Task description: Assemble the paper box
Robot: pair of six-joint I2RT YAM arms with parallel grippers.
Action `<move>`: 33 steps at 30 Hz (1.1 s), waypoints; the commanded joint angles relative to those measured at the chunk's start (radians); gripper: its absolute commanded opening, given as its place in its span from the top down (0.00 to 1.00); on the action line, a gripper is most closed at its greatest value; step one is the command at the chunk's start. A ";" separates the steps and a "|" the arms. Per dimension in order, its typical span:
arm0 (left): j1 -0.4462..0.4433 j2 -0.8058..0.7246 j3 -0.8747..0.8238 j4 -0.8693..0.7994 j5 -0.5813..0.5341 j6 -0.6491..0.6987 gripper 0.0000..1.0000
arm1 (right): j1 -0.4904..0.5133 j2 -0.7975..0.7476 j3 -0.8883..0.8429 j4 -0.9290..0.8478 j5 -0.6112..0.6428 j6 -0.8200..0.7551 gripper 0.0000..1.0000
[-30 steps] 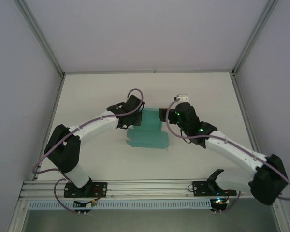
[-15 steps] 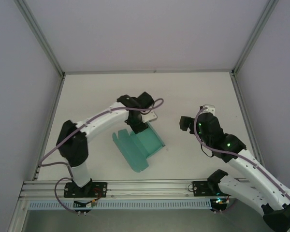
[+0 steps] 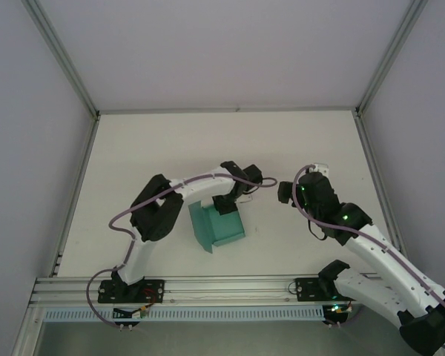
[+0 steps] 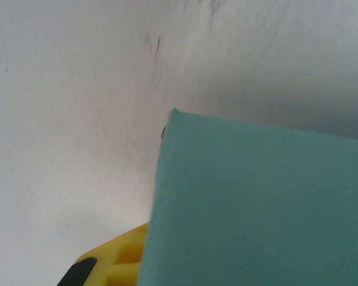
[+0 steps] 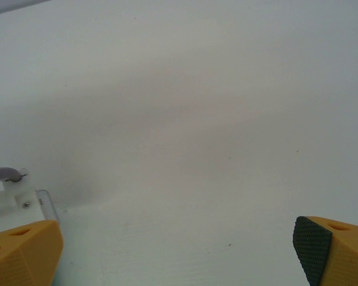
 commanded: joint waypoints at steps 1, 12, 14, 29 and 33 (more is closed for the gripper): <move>-0.029 0.051 0.023 0.073 -0.161 -0.005 1.00 | -0.019 -0.008 -0.018 0.011 -0.017 -0.005 0.00; -0.045 0.077 -0.018 0.158 -0.212 0.026 0.94 | -0.073 0.005 -0.041 0.024 -0.075 -0.008 0.00; -0.044 0.040 -0.024 0.157 -0.198 0.035 0.83 | -0.076 0.008 -0.041 0.027 -0.082 -0.009 0.00; -0.042 -0.214 -0.035 0.098 -0.064 0.069 0.00 | -0.079 -0.004 -0.026 0.039 -0.163 -0.095 0.00; -0.036 -0.345 -0.058 0.195 -0.062 0.021 0.00 | -0.083 0.028 -0.018 0.111 -0.250 -0.240 0.00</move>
